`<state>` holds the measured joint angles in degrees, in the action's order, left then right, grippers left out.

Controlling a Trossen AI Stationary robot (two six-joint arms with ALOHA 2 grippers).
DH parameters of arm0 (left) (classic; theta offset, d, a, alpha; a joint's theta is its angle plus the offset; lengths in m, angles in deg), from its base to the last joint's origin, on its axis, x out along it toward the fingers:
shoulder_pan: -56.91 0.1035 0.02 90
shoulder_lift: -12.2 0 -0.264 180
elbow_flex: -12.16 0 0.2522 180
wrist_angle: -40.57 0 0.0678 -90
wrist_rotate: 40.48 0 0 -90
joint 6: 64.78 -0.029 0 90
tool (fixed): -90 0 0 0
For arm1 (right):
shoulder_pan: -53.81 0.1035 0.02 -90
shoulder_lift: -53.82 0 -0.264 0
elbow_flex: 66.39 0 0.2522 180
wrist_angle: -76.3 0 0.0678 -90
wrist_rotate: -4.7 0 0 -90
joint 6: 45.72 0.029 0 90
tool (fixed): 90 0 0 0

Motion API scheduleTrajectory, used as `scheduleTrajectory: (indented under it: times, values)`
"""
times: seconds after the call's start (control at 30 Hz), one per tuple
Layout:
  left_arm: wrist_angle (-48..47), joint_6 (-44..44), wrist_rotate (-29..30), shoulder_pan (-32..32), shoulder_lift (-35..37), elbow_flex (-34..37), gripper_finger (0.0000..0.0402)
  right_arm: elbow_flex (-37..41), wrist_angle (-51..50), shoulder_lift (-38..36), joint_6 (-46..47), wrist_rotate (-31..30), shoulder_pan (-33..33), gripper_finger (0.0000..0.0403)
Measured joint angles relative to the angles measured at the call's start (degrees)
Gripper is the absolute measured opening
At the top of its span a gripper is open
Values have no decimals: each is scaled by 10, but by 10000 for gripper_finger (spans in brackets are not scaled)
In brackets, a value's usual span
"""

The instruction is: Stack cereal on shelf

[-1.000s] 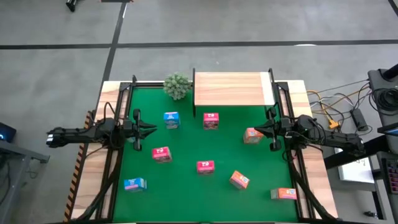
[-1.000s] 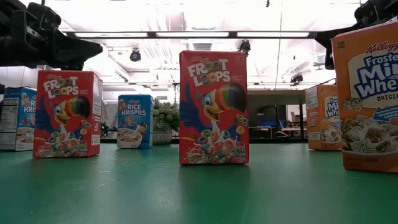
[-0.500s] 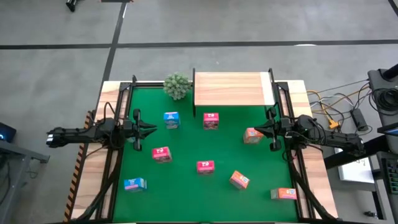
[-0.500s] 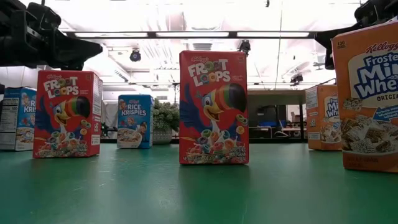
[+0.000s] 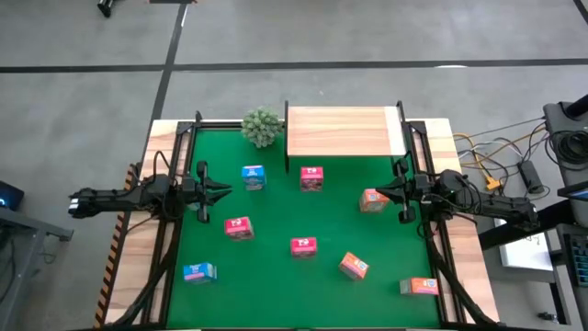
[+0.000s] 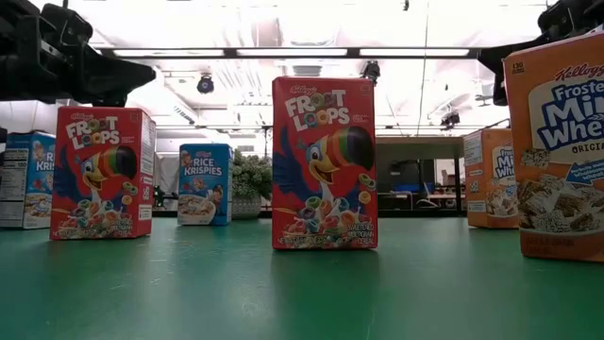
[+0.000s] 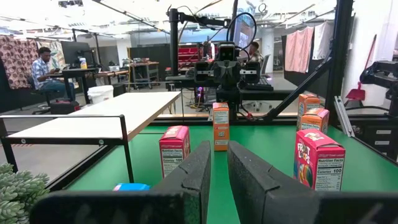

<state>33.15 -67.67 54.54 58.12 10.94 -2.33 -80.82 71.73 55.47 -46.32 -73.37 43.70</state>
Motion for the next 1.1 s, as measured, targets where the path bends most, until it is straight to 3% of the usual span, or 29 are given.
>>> scheduleTrajectory:
  times: [0.33,0.5,0.63,0.83,1.1]
  values:
    - [4,6,0,0,0,0,37,0,0,0,0,0,0,9]
    - [53,183,0,0,0,0,37,0,2,0,2,0,0,9]
    - [125,261,0,0,0,0,37,0,5,0,84,0,0,9]
    - [193,261,0,0,0,0,37,0,20,0,117,0,0,9]
    - [218,250,0,0,0,0,37,0,18,0,173,0,0,9]
